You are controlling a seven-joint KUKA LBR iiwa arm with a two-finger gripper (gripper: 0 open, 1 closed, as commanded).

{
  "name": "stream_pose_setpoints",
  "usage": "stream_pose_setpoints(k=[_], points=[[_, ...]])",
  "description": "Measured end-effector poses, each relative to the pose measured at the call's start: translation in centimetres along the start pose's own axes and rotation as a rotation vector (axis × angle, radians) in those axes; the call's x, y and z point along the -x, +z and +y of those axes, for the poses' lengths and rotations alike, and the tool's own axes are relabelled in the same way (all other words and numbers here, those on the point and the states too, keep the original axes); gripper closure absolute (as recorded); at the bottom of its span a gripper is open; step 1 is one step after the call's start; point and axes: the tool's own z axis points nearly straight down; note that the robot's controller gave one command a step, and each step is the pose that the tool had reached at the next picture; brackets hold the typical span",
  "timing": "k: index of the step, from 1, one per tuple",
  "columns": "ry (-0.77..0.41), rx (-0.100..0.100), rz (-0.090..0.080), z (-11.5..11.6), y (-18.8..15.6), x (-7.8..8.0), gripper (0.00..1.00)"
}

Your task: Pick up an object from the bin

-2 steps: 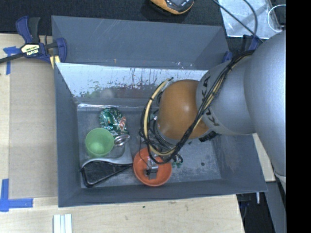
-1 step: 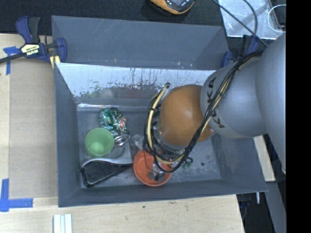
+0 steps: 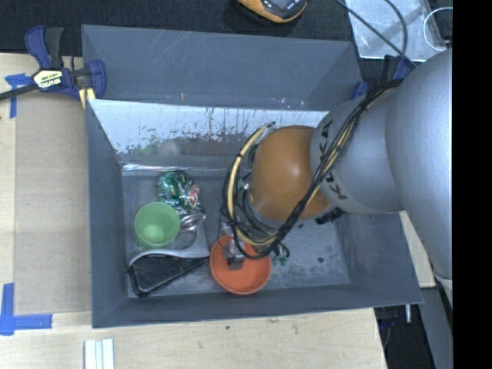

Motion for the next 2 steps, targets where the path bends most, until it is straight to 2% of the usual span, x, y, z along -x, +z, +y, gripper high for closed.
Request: stream_pose_setpoints(k=[2], points=[[0.0,0.0,0.002,-0.01,-0.29,-0.07,1.0]])
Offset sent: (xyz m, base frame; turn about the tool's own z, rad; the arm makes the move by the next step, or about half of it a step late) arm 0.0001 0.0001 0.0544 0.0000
